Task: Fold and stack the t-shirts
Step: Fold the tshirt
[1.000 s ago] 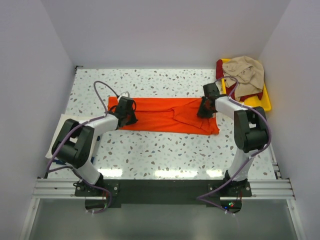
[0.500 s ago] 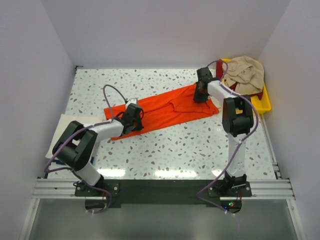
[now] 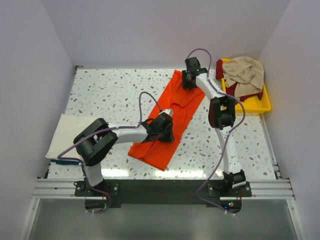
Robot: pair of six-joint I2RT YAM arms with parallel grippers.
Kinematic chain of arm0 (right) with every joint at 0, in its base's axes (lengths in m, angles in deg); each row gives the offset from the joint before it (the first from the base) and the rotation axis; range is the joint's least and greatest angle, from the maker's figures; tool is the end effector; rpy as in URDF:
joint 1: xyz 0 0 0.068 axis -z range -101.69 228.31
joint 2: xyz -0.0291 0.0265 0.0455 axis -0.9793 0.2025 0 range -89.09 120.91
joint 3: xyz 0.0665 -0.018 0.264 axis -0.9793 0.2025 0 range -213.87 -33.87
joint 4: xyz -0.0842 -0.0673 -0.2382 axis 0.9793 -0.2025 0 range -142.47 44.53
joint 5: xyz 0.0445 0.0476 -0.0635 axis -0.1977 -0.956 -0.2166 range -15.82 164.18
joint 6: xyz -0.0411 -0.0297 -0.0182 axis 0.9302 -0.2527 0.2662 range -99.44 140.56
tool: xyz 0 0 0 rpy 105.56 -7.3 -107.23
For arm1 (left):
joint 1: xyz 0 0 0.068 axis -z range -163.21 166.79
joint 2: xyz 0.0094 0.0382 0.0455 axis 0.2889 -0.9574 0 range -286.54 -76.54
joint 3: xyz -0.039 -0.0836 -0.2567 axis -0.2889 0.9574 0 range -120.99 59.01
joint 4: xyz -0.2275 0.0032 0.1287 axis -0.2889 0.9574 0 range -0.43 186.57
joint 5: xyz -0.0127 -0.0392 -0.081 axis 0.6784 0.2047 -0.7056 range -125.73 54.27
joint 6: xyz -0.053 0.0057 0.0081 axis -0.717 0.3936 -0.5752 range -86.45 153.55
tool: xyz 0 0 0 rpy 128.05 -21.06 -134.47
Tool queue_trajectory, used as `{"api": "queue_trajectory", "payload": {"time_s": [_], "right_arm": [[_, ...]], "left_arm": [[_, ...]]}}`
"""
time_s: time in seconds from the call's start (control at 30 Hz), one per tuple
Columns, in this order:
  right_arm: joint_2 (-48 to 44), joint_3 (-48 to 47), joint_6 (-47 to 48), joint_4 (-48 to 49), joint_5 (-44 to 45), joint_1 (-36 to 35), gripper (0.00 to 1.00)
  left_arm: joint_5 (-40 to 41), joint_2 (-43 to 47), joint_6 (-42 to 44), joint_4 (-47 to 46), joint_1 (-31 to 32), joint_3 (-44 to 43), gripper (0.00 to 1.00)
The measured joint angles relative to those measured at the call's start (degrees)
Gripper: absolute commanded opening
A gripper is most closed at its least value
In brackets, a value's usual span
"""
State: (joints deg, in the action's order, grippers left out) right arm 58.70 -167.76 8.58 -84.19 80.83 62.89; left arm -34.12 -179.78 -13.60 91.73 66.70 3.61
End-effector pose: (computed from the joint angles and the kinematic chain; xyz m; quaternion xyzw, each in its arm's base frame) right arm 0.5430 0.1456 0.1667 -0.0098 0.9458 0.0225 0.3239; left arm 0.2325 -0.2746 0.1452 0.0178 0.9394 -0.2475 0.2364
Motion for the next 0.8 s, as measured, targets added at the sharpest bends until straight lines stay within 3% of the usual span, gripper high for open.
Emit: {"api": "queue_trajectory", "payload": {"time_s": [0.33, 0.53, 0.7, 0.8], "right_arm": [[1.3, -2.5, 6.2, 0.2, -1.6, -5.6, 0.77], [-1.3, -1.2, 4.9, -0.2, -1.1, -5.7, 0.8], [-11.5, 7.0, 0.5, -0.3, 0.1, -5.0, 0.79], [-18.1, 12.8, -1.9, 0.3, 0.2, -4.7, 0.72]], "left_arm": [[-5.1, -5.1, 0.3, -1.0, 0.0, -12.6, 0.24], [-5.6, -1.0, 2.2, 0.0, -4.0, -12.3, 0.24], [-4.5, 3.8, 4.2, 1.0, -8.6, -7.8, 0.24], [-3.9, 5.6, 5.4, 2.1, -9.4, -4.9, 0.24]]}}
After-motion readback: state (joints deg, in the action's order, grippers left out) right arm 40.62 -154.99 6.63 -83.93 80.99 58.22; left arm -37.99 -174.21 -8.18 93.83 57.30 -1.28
